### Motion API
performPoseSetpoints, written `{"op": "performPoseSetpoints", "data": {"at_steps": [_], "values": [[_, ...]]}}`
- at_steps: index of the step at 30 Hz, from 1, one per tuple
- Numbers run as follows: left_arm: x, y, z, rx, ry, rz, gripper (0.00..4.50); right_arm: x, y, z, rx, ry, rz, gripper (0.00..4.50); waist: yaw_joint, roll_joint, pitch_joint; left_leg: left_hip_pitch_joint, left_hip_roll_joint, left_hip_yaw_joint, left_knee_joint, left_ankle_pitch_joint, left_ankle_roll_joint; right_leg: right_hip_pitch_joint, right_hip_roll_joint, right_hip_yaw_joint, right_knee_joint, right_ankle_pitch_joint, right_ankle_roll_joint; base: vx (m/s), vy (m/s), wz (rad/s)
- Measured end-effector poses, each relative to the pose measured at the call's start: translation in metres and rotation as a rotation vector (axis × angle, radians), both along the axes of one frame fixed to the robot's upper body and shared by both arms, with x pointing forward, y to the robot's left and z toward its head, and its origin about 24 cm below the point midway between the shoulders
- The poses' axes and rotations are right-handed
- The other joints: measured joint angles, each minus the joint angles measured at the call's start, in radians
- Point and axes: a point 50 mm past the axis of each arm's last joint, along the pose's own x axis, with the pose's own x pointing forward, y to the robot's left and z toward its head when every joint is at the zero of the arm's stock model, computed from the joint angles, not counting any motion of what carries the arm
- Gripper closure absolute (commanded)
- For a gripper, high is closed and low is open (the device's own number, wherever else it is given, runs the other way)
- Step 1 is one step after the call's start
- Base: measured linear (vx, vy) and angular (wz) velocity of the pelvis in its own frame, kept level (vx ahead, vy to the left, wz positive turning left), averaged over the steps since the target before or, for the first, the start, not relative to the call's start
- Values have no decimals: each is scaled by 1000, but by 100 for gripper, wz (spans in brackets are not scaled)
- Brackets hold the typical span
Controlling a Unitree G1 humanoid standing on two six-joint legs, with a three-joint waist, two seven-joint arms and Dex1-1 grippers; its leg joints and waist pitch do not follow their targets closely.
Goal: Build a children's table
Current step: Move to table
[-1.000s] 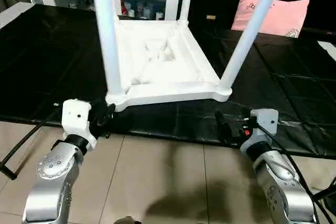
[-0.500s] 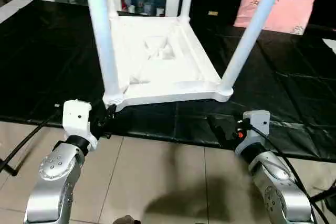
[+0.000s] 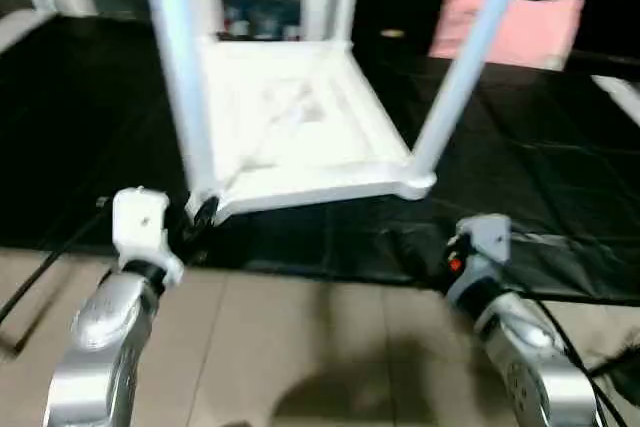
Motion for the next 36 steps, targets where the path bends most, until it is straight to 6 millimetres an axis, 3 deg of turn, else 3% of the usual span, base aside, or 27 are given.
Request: {"op": "performPoseSetpoints", "data": {"at_steps": [2,5,7,8,9,10,11,12,13,14,15,16,17,18,19,20,21,22,23,25,29,36], "values": [[-8,1,-4,-5,7,-1,233,-2,-4,1,-29,-9,9,0,-2,-3,-3,-3,0,4,0,-10,-1,4,0,3,-3,2,-4,134,0,-3],[-16,4,-5,-7,5,6,233,-2,-7,3,-37,-20,-2,0,14,-4,-13,-7,0,1,3,-25,11,11,0,-3,-10,-12,4,144,-12,5],[-20,6,-2,-2,-7,13,233,-4,-10,4,-23,-23,-21,0,29,2,-20,-24,0,-22,19,-40,36,27,1,-32,-34,-18,10,170,-5,23],[-20,7,0,0,-16,20,233,-4,-12,5,-23,-24,-30,0,35,6,-23,-35,-4,-37,29,-52,55,45,-1,-59,-51,-23,18,183,21,52],[-21,8,1,1,-22,26,233,-4,-12,5,-16,-26,-31,0,38,7,-25,-31,-14,-57,28,-57,57,54,-2,-70,-56,-30,25,259,29,63],[-24,12,1,1,-22,40,233,-2,-7,6,16,-26,-20,0,29,5,-23,-19,-35,-78,23,-61,51,32,-1,-56,10,-50,21,259,29,63],[-30,19,-2,0,-6,73,233,-1,0,10,65,-36,-5,0,23,0,-26,6,-41,-89,25,-73,41,-17,14,-16,153,-71,22,292,-21,40],[-32,20,-2,-2,-8,76,233,-3,2,11,83,-37,1,0,30,4,-24,22,-45,-89,24,-84,39,-56,27,3,212,-77,30,170,-32,15],[-33,19,2,-7,-29,71,233,-5,2,11,80,-35,10,0,35,-4,-27,34,-54,-82,20,-91,32,-101,31,15,228,-75,33,170,-32,15],[-34,17,5,-18,-52,65,233,-8,0,9,69,-26,12,0,37,-21,-31,50,-69,-71,18,-102,25,-151,31,22,215,-65,33,113,-13,5],[-36,16,7,-31,-70,60,233,-10,-1,9,61,-24,15,0,36,-42,-32,65,-84,-62,16,-112,23,-174,26,31,168,-43,19,158,-35,0],[-38,15,7,-42,-76,55,233,-12,-3,8,55,-22,16,0,35,-67,-31,83,-102,-43,15,-123,24,-173,19,50,94,-12,-8,158,-35,0],[-38,12,5,-62,-71,47,233,-15,-7,7,44,-13,8,0,33,-97,-33,95,-112,-27,37,-141,22,-164,18,91,92,62,-38,161,-48,18],[-36,7,4,-82,-71,34,233,-17,-10,3,36,2,-4,0,44,-83,-28,90,-104,-35,77,-143,31,-150,26,101,90,53,-46,150,-18,20],[-36,6,4,-83,-72,25,233,-17,-13,2,32,7,-13,0,56,-77,-24,76,-101,-57,106,-133,19,-137,30,102,85,52,-48,150,-18,20],[-37,7,6,-74,-75,26,233,-16,-12,4,33,0,-12,0,62,-68,-19,55,-77,-85,107,-104,-23,-125,36,102,82,55,-44,99,9,7],[-36,8,7,-71,-82,28,233,-15,-11,5,36,-5,-7,0,65,-64,-17,39,-50,-100,83,-85,-52,-119,41,101,82,56,-40,24,5,19],[-36,9,9,-66,-89,31,233,-14,-9,7,41,-11,0,0,65,-55,-12,24,-19,-100,58,-69,-78,-118,51,100,81,57,-37,24,5,19],[-38,12,8,-54,-79,39,233,-15,-4,7,48,-9,16,0,60,-44,-7,14,-7,-93,55,-62,-76,-116,52,97,69,59,-42,-17,42,19],[-39,18,8,-38,-75,57,233,-15,0,8,52,-14,35,0,56,-44,-7,12,2,-80,53,-56,-74,-114,50,94,53,64,-47,-11,61,15],[-37,24,10,-29,-82,71,233,-15,-2,7,45,-9,32,0,39,-44,-4,19,17,-43,46,-58,-73,-106,38,95,53,54,-31,-52,16,7],[-21,28,20,14,-110,34,233,-8,-3,9,16,-8,0,0,25,-50,-8,14,19,-40,27,-37,-78,-112,36,94,54,53,-29,0,0,0]]}}
